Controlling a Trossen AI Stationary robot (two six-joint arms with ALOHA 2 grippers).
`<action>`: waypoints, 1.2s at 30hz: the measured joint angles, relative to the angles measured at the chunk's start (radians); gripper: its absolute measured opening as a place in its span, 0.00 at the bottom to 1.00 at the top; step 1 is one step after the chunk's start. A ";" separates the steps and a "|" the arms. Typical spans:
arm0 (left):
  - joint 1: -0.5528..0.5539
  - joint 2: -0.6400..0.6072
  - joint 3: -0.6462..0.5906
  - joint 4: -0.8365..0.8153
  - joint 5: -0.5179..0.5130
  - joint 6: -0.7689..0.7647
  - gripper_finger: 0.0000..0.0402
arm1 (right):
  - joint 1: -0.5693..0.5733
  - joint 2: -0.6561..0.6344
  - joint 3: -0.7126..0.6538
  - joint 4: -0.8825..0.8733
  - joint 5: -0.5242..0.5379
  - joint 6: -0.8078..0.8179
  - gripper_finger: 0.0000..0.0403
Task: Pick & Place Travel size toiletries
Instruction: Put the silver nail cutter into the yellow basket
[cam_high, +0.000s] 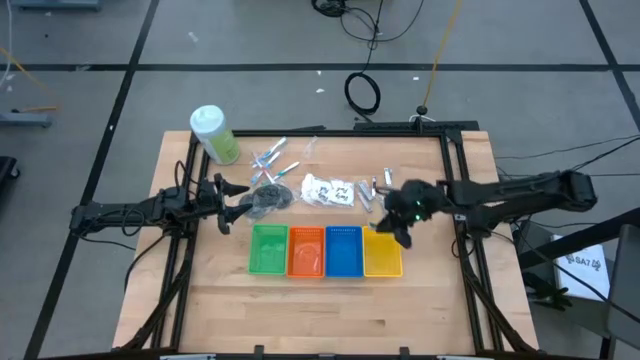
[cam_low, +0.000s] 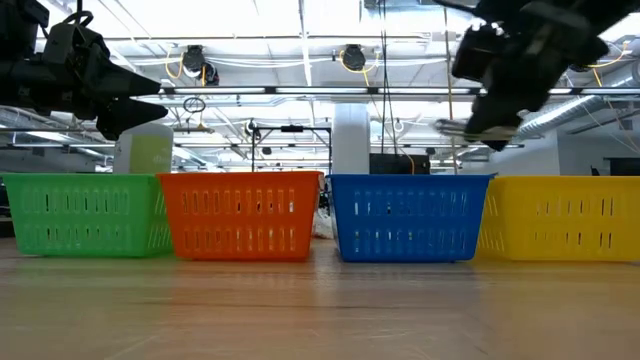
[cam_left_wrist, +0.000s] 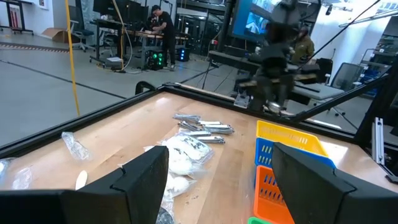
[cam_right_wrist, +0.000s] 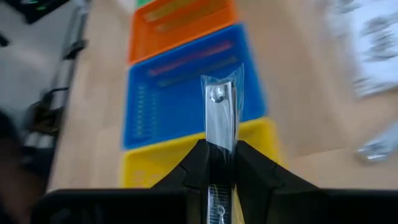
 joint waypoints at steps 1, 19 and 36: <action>0.000 0.000 0.000 0.000 0.000 0.000 0.70 | 0.027 -0.006 -0.019 0.014 0.002 0.019 0.10; 0.000 0.000 0.000 0.000 0.000 0.000 0.70 | 0.142 -0.010 -0.150 0.156 0.100 0.125 0.18; 0.000 0.000 0.000 0.000 0.000 0.000 0.70 | 0.126 -0.010 -0.150 0.275 0.100 0.055 0.41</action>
